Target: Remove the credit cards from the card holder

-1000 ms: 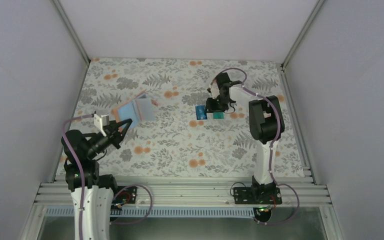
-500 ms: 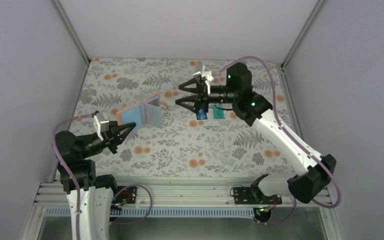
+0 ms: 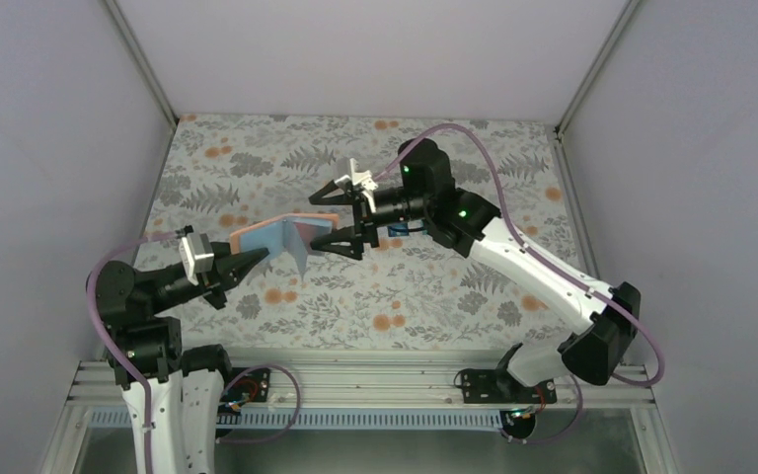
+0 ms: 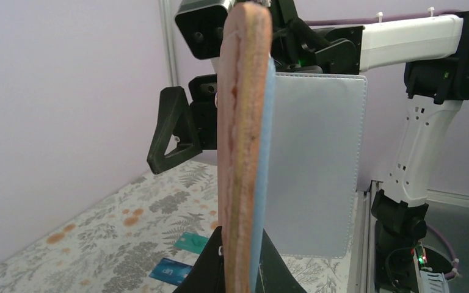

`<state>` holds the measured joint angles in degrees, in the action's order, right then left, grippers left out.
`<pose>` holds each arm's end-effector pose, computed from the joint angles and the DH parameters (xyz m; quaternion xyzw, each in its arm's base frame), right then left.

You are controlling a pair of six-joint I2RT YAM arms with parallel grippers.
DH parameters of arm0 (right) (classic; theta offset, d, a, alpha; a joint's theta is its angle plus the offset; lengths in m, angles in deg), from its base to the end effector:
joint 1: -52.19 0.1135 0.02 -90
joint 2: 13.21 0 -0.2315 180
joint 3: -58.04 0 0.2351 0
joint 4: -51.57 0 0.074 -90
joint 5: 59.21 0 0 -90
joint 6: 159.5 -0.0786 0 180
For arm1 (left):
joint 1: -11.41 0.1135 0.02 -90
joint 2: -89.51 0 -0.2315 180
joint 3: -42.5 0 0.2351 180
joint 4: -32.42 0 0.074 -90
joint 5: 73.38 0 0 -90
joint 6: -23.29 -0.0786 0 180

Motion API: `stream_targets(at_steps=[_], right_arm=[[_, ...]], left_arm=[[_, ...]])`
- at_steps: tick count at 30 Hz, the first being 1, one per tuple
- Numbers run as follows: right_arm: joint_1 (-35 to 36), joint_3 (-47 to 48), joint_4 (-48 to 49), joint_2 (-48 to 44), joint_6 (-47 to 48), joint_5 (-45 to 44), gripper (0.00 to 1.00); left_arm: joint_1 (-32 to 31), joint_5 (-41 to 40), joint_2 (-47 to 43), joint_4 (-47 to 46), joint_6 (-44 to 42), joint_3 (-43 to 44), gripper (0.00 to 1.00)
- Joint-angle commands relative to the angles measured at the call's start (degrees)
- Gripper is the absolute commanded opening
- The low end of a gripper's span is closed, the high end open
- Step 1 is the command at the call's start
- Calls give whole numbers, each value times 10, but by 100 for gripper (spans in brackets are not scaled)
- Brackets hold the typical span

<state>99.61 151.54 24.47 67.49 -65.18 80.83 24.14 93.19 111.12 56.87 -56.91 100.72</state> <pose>0.1806 0.2856 0.3633 -0.5457 0.5306 0.5148 0.3945 0.0985 -0.0561 0.3584 0.3764 0.5778 -0.3735 0.6205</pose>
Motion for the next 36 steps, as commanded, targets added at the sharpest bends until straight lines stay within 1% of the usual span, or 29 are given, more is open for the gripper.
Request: stream_targets(at_steps=[1,2,3,5,6,7,8,9,10,11,12,14,16,17,19,23,25,27,29,31,33,36], right_arm=[[29,35,-12,15,23,-10,88],[32,37,-9,19,19,-10,77],[34,41,-8,24,15,-9,63],[41,53,-5,35,-2,-14,31],[45,60,-7,40,-9,-21,18],[48,66,-8,44,-18,-35,6],[51,71,-8,48,-27,-51,4],[53,75,-5,53,-41,-71,4],[54,79,-2,58,-61,-104,4],[56,87,-3,64,-85,-146,4],[60,100,-15,78,-120,-197,4],[77,135,-60,105,-151,-317,4],[107,171,-113,135,-162,-441,4],[121,186,-136,151,-165,-511,4],[144,218,-166,181,-167,-568,4],[174,243,-170,197,-153,-583,4],[179,240,-159,197,-136,-567,4],[180,228,-146,187,-120,-532,4],[179,203,-124,168,-99,-497,4],[174,174,-111,151,-67,-450,4],[169,149,-105,118,-41,-423,4],[160,129,-113,101,-13,-365,4]], left_arm=[[1,-4,0,-5,-10,14,2],[1,-7,-1,-7,-6,12,2],[1,-14,-1,-8,-2,10,2],[1,-40,-1,-6,8,8,2],[1,-64,0,-2,13,4,2],[1,-100,-1,3,19,0,2],[1,-139,-1,11,27,-6,7],[2,-173,-2,17,36,-18,21],[2,-193,-4,19,45,-30,41],[3,-204,-6,16,55,-42,53],[3,-210,-7,13,64,-53,63],[3,-216,-8,9,78,-67,79],[3,-222,-9,11,74,-72,96],[2,-227,-8,14,65,-72,100],[3,-238,-7,23,54,-70,100],[3,-248,-2,28,50,-73,100],[2,-262,-2,32,50,-79,100],[3,-286,-1,45,47,-83,100],[4,-300,0,59,37,-84,94],[3,-303,-2,63,29,-84,83],[4,-301,-2,61,30,-83,68],[5,-286,1,55,36,-81,51]])
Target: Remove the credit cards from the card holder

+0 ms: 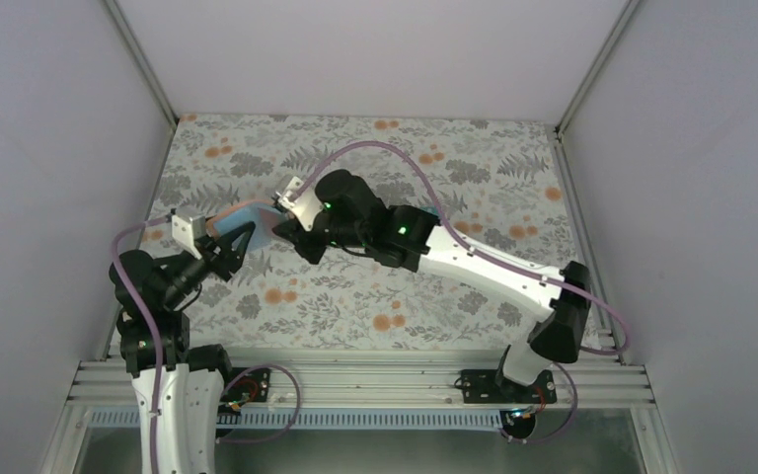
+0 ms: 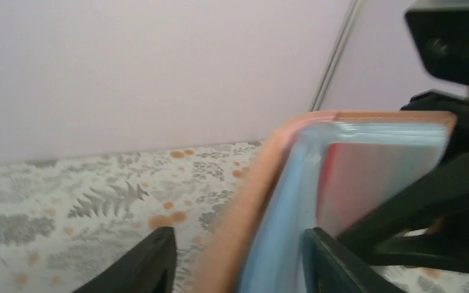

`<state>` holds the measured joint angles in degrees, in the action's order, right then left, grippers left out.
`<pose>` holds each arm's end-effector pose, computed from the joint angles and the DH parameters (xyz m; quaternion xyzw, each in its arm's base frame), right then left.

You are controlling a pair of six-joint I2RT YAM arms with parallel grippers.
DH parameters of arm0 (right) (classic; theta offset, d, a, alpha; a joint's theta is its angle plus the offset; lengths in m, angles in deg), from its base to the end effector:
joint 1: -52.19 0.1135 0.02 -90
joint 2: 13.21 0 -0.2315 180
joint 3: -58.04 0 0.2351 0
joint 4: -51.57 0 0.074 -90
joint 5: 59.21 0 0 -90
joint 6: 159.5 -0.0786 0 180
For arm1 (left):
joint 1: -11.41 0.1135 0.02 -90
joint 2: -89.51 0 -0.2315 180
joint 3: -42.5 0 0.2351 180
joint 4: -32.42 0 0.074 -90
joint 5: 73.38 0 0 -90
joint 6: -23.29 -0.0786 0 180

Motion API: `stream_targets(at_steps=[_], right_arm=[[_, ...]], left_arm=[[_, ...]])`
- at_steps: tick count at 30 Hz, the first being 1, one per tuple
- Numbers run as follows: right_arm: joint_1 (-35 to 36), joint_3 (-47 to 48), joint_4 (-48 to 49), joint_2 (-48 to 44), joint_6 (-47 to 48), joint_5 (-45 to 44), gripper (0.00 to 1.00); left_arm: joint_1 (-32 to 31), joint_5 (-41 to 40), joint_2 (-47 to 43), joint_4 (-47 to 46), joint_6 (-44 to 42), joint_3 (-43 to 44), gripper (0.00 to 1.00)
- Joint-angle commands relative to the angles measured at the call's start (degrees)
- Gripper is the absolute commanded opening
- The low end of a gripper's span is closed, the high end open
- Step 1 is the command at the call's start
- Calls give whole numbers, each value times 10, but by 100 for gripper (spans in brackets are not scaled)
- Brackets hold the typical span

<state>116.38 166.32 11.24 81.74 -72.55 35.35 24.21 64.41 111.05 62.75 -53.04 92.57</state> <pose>0.1705 0.3669 0.3292 -0.4512 0.7230 0.3173 0.4160 0.1474 -0.0262 0.3068 0.1241 0.7037 -0.2957 0.6340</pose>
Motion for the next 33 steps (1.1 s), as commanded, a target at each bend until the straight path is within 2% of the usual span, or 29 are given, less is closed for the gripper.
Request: stream_targets(at_steps=[1,3,6,8,10,12,13,18,20,33], right_arm=[[-12,-26,19,-47,69,111,4],[-19,-43,30,-62,80,144,4],[-32,-53,36,-70,90,187,4],[-38,-52,35,-72,98,217,4],[-45,-56,34,-76,110,243,5],[-51,-61,38,-85,117,262,17],[-58,-63,38,-92,121,273,23],[-104,-110,65,-133,122,306,53],[-116,-115,61,-135,122,309,60],[-146,-125,40,-148,143,338,76]], left_arm=[[5,18,2,-8,-2,2,46],[5,66,1,-24,-1,0,41],[4,181,2,-51,9,2,41],[4,216,5,-43,-9,20,39],[4,227,11,-4,-57,47,24],[4,242,15,25,-92,67,7],[4,251,15,30,-95,70,3],[4,262,17,23,-83,76,2],[4,257,17,7,-66,72,2],[4,246,16,0,-53,65,2]])
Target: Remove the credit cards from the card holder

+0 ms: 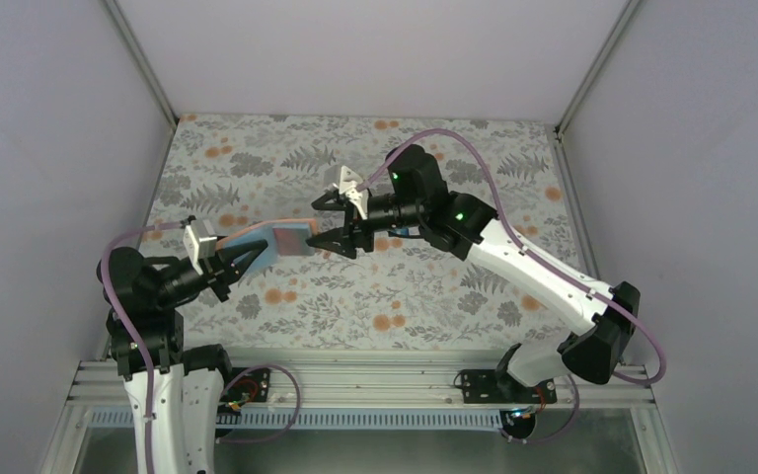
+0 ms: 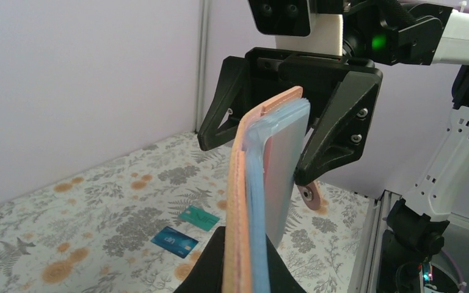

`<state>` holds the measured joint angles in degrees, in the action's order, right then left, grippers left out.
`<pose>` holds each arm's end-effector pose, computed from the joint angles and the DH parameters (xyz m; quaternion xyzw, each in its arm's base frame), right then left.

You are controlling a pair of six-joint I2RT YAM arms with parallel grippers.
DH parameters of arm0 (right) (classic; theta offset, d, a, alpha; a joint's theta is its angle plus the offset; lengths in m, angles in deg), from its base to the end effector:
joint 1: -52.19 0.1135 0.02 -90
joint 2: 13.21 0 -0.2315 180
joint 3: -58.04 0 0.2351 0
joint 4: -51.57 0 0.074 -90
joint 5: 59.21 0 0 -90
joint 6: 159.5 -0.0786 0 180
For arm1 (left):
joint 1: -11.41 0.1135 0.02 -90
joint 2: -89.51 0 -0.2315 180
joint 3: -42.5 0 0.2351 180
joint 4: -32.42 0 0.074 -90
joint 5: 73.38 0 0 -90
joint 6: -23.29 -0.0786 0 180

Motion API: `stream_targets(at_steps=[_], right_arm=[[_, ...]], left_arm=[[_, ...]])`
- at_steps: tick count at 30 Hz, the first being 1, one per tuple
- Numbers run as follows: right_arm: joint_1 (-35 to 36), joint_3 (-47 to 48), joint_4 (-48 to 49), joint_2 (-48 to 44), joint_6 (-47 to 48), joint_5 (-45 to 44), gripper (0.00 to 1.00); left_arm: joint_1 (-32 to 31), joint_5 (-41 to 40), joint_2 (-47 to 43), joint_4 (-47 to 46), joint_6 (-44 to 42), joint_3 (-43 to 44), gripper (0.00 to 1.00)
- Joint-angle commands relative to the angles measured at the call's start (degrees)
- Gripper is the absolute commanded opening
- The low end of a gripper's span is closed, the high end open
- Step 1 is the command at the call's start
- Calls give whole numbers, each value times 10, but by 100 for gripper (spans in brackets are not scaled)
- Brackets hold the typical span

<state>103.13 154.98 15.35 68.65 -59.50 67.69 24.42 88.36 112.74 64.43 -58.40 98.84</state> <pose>0.1788 0.2952 0.3545 -0.5510 0.5836 0.4321 0.4112 0.1170 -0.0496 0.3351 0.3061 0.6351 -0.3863 0.5948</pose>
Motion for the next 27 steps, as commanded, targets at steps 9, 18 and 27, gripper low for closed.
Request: stream_targets(at_steps=[9,18,27], right_arm=[[-21,-4,-17,-12,23,22,85],[-20,6,19,33,-26,67,79],[-10,8,42,39,-30,56,82]], left_arm=[[2,6,-4,-21,-3,-5,2],[2,3,-6,-26,2,-9,3],[2,4,-5,-22,3,-8,2]])
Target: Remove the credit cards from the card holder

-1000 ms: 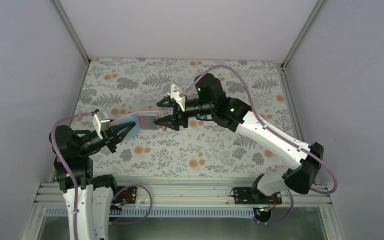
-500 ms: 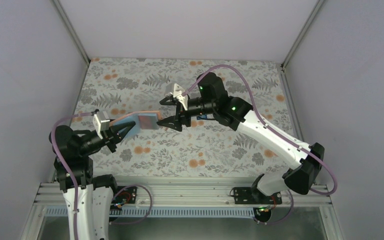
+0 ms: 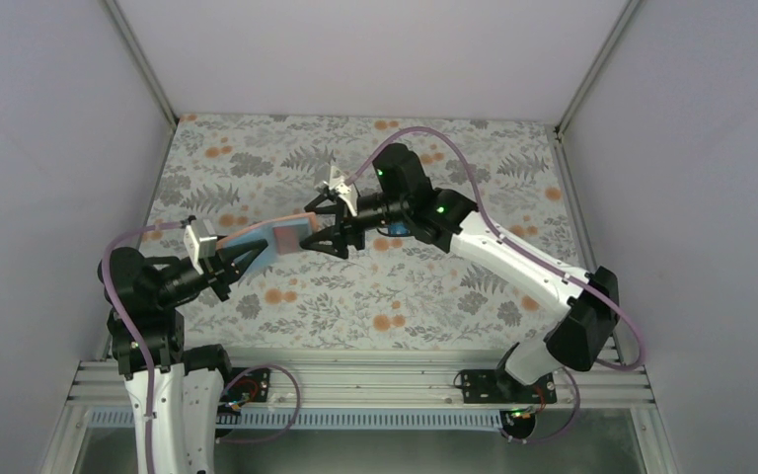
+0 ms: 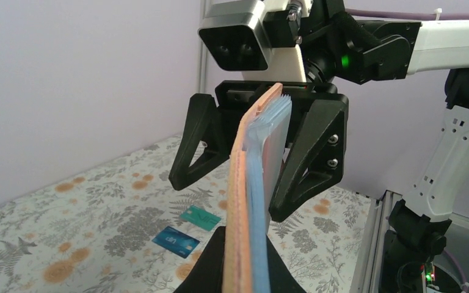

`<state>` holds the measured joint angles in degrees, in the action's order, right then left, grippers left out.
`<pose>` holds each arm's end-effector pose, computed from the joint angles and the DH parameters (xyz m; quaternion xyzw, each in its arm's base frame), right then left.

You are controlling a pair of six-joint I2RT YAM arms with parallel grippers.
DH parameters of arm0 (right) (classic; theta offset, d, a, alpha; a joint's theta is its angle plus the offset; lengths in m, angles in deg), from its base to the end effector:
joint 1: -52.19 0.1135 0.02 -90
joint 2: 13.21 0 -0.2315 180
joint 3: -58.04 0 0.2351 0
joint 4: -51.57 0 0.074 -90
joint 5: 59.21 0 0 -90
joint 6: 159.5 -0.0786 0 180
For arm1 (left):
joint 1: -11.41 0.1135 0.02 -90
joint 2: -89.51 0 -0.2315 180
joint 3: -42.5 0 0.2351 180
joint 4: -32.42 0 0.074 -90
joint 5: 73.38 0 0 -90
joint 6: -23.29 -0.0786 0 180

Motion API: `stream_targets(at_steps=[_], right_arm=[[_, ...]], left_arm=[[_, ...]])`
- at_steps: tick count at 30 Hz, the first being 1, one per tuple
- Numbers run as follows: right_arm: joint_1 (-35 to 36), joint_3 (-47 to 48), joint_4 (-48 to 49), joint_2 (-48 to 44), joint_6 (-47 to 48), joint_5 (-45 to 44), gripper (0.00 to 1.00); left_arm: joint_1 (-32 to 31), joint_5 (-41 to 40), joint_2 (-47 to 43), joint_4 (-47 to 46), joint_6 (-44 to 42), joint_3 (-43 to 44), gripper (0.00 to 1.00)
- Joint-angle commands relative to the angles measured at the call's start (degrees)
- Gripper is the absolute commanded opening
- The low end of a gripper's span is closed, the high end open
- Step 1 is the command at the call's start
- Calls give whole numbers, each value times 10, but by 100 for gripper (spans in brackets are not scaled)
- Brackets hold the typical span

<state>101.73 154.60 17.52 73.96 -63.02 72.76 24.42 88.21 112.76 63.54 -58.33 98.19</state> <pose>0.1942 0.3087 0.3278 -0.5398 0.6031 0.4654 0.3582 0.1186 -0.0491 0.3333 0.3058 0.6347 -0.3850 0.5962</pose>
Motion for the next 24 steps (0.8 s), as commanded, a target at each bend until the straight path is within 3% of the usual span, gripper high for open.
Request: stream_targets(at_steps=[1,7,12,15,22,24], right_arm=[[3,9,14,-21,13,4,83],[-23,-15,-15,-59,47,8,86],[-26,2,-8,-47,29,52,73],[-25,6,9,-20,10,104,80],[-1,19,2,10,10,130,89],[8,26,-6,12,15,136,97]], left_arm=[[2,6,-5,-10,1,-1,2],[2,6,-9,-11,-12,-9,2],[1,7,-7,-11,-11,-9,2],[1,5,-11,-10,-10,-13,2],[1,-18,-10,-10,-4,-10,2],[2,-28,-9,-13,4,-11,2]])
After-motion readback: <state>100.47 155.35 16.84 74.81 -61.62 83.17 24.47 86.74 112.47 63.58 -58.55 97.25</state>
